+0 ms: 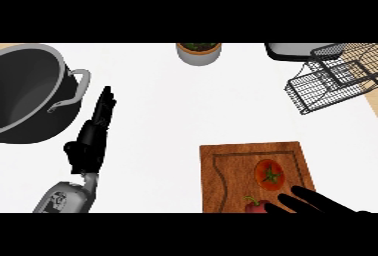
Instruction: Pick the bell pepper from the cutting board and place it in the tiered basket
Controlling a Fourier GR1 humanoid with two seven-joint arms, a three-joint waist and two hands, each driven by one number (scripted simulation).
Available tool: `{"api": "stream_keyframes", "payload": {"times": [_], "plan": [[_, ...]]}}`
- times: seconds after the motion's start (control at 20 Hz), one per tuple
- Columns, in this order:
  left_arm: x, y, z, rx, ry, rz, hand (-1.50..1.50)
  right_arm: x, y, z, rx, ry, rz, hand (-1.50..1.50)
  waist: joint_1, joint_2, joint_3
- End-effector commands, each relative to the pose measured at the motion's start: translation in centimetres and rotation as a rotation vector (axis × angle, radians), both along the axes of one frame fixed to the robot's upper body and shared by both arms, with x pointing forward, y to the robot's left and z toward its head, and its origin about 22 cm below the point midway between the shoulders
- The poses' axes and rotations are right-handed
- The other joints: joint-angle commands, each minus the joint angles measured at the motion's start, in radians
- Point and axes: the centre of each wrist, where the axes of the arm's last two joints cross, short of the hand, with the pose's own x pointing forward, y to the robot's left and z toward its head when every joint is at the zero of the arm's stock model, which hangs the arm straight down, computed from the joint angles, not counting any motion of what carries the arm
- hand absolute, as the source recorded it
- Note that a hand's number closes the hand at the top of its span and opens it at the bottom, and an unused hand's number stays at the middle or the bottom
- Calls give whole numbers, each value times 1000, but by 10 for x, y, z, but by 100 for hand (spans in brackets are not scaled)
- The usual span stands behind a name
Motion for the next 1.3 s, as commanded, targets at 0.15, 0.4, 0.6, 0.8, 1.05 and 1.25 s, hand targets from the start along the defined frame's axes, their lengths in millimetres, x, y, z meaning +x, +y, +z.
{"api": "stream_keyframes", "payload": {"times": [0.15,0.4,0.6,0.8,1.05,1.25], "plan": [[2,-6,10,-3,2,6,0,-29,12,12,-80,-294,-45,-150,-8,-2,2],[-3,-2,-7,-8,7,-1,0,-15,17,-3,-93,-289,-109,-150,0,7,0],[6,-6,-1,10,12,0,0,-5,18,-21,-115,-236,-104,-150,-4,8,2],[6,-7,12,6,0,-10,0,2,25,-44,-130,-233,-78,-150,8,6,2],[-5,-6,-2,1,4,-5,0,-16,23,-76,-87,-215,-40,-150,-1,4,0],[0,-5,19,-2,-5,0,0,-1,2,-104,-89,-227,-46,-150,5,6,0]]}}
